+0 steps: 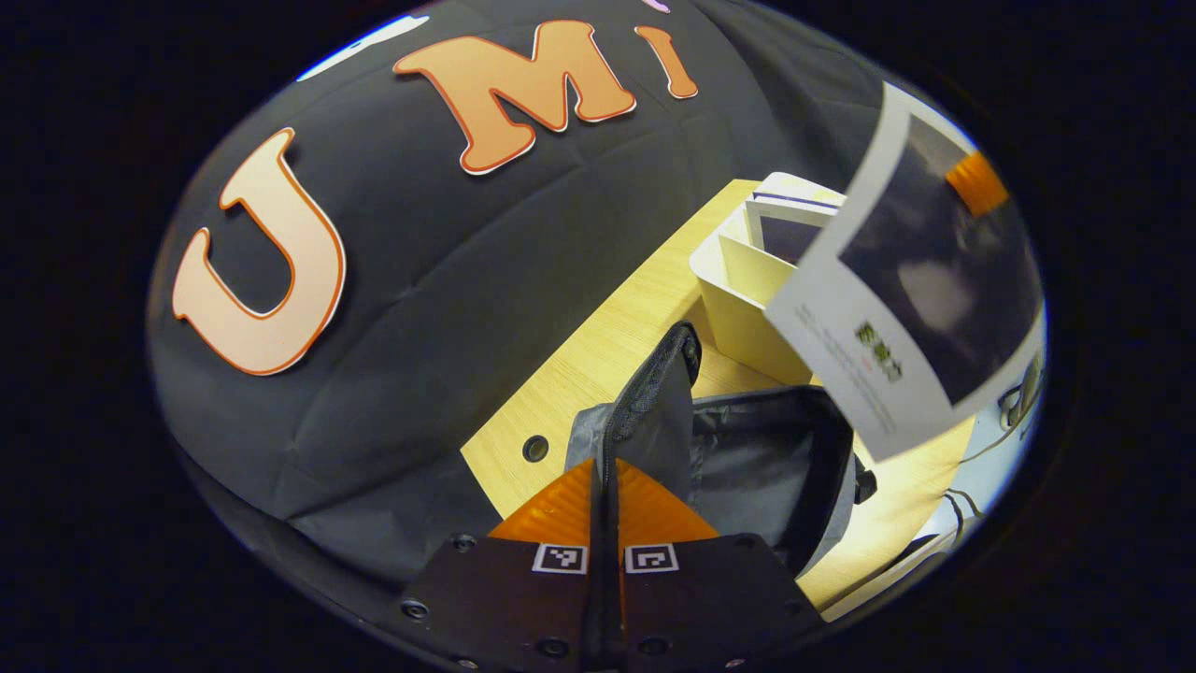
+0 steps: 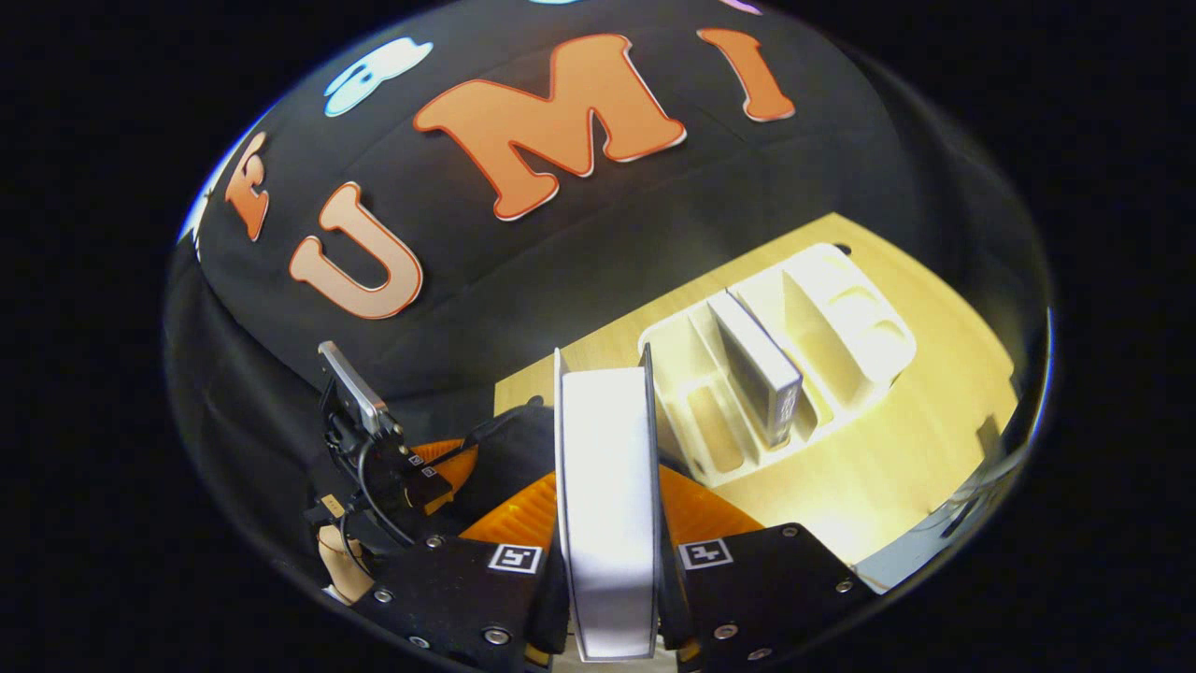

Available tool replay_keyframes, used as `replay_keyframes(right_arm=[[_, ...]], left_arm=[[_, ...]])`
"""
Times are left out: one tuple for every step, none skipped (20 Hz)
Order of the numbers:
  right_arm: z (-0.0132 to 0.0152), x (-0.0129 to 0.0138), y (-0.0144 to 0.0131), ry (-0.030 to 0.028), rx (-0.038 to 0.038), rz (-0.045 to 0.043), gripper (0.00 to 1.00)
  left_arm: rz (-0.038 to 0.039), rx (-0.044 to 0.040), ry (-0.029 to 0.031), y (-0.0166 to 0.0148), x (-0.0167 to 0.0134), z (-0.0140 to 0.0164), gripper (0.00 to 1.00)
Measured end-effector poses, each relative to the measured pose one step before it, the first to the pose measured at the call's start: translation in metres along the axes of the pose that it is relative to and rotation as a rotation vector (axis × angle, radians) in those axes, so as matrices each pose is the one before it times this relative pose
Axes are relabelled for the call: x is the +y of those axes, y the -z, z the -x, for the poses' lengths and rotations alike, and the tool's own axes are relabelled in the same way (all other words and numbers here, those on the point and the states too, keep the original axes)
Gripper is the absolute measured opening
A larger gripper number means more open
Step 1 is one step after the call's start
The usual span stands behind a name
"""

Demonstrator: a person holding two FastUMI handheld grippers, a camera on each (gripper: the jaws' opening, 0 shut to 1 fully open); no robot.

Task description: Open the schoolbag, grab two books from the bookshelf and put them into the schoolbag.

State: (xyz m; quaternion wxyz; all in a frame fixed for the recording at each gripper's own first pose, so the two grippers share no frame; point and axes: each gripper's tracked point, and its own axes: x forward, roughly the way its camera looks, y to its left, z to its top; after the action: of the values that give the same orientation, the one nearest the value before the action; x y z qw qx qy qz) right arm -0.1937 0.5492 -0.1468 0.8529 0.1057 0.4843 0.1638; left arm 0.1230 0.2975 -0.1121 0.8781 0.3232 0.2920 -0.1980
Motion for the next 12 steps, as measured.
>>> replay_keyframes(right_arm=[[-0.00523, -0.00478, 0.01198, -0.00546, 0.00180, -0.03855, 0.39], [-0.00597, -0.00459, 0.01024, -0.00609, 0.00083, -0.03721, 0.39], [-0.00559, -0.00414, 0.00932, -0.00966, 0.00154, -0.03996, 0.39], [-0.00580, -0.00326, 0.00788, -0.01650, 0.00031, -0.03837, 0.39], [-0.00796, -0.00450, 0.00722, -0.01293, -0.00543, -0.04105, 0.39], [-0.00669, -0.00451, 0.00726, -0.00926, -0.00540, -0.04290, 0.39], [-0.00588, -0.00413, 0.00293, -0.00439, -0.00645, -0.03429, 0.39], [-0.00639, -0.00437, 0.00372, -0.00590, -0.00705, -0.03577, 0.39], [-0.00774, -0.00350, 0.00455, -0.00890, -0.00615, -0.03869, 0.39], [-0.00772, -0.00171, 0.00326, -0.00992, -0.00754, -0.03388, 0.39], [-0.00840, -0.00154, 0.00187, -0.01027, -0.00787, -0.02842, 0.39], [-0.00896, -0.00122, 0.00303, -0.00732, -0.00470, -0.02489, 0.39]], left_arm=[[-0.00761, -0.00315, 0.00826, -0.00025, -0.00131, 0.00075, 0.01], [-0.01084, 0.00178, 0.00661, -0.00117, -0.00054, 0.00039, 0.00], [-0.01118, 0.00093, -0.00211, 0.00119, 0.00079, 0.00088, 0.00], [-0.00871, -0.00237, -0.00203, -0.00111, 0.00128, 0.00176, 0.01], [-0.00547, -0.00363, 0.00124, -0.00029, 0.00006, 0.00164, 0.01], [-0.00363, -0.00010, 0.00240, -0.00073, -0.00021, -0.00040, 0.01], [-0.00203, -0.00190, 0.00292, -0.00099, -0.00032, 0.00139, 0.00], [-0.00115, -0.00233, 0.00675, -0.00100, -0.00241, 0.00041, 0.00], [-0.00459, -0.00097, 0.00470, -0.00077, -0.00185, 0.00099, 0.01], [-0.00507, -0.00181, -0.00103, -0.00211, 0.00025, 0.00073, 0.00], [-0.00187, -0.00029, 0.00086, -0.00020, -0.00119, 0.00220, 0.00], [0.00015, -0.00238, 0.00241, -0.00186, -0.00141, 0.00096, 0.01]])
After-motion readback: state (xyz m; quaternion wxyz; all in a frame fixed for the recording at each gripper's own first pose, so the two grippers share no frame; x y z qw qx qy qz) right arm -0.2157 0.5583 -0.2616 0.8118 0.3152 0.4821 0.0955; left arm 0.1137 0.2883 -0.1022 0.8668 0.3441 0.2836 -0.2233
